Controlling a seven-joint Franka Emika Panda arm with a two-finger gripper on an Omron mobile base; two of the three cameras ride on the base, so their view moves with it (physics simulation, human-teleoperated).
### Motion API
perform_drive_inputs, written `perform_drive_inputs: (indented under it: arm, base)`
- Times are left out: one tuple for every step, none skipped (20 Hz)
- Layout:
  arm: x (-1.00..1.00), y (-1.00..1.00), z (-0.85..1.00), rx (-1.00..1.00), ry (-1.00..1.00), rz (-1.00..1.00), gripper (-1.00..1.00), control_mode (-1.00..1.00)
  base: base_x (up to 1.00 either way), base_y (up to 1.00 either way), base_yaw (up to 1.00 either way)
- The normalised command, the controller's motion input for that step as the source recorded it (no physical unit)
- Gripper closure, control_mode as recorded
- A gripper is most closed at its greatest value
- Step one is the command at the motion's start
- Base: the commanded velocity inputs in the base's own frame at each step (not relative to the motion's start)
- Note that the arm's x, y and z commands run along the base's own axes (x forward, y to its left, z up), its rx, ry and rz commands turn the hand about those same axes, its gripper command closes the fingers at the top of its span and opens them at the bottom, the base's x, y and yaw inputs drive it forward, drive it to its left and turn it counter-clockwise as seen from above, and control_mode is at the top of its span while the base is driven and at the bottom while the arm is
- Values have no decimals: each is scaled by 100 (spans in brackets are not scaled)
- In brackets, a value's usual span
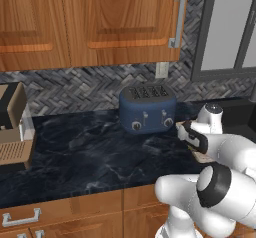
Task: Pick up the sponge from the counter and clean the cutting board by briefly scrubbing or pressing down on the cutting board. Once finished, release the sponge.
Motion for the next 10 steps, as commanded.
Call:
perform_drive_inputs:
  arm:
    - [24, -39, 0, 0, 0, -3, 100, -100]
    - [11, -36, -1, 0, 0, -3, 100, -100]
    - [4, -29, -7, 0, 0, -3, 100, -100]
    - [0, -10, -21, 0, 0, -3, 100, -100]
    - [0, -3, -28, 0, 0, -3, 100, -100]
    - [0, -13, -23, 0, 0, -3, 100, -100]
    - [0, -18, -18, 0, 0, -2, 100, -100]
    - [0, -18, -20, 0, 0, -2, 100, -100]
    - [0, -20, -16, 0, 0, -3, 100, -100]
    - [0, -19, -19, 0, 0, -3, 100, -100]
  base:
    - [0, 0, 0]
    - [0, 0, 0]
    - [0, 0, 0]
    - [0, 0, 0]
    - [0, 0, 0]
    - [0, 0, 0]
    - [0, 0, 0]
    - [0, 0, 0]
    - [0, 0, 0]
    - [0, 0, 0]
